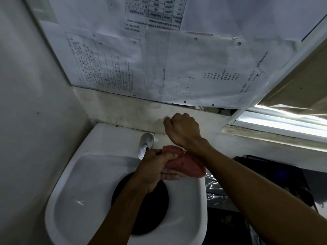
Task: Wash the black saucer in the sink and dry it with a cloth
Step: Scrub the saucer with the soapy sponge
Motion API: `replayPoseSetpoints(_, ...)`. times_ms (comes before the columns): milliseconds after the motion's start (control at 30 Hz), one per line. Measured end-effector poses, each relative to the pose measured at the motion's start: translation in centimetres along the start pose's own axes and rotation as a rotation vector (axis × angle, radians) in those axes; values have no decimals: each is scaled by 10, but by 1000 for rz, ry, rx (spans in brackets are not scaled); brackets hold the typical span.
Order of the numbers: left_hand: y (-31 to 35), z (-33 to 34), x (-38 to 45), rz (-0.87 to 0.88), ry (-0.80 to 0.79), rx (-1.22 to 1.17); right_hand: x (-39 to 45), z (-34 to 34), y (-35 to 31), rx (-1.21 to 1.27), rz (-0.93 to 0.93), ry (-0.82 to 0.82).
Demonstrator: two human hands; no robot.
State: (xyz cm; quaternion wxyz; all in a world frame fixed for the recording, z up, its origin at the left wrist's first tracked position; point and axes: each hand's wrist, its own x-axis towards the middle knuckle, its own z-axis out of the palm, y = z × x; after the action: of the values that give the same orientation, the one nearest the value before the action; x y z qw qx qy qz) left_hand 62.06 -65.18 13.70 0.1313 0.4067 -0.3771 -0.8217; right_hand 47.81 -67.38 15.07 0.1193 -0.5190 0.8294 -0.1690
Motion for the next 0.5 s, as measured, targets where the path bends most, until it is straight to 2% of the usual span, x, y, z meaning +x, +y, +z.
replayPoseSetpoints(133, 3, 1, 1, 0, 0, -5, -1, -4, -3, -10, 0, -8)
replayPoseSetpoints(333, 6, 1, -3, 18, 21, 21, 14, -13, -5, 83, 44, -256)
replayPoseSetpoints(500, 9, 3, -8, 36, 25, 21, 8, -10, -5, 38, 35, -169)
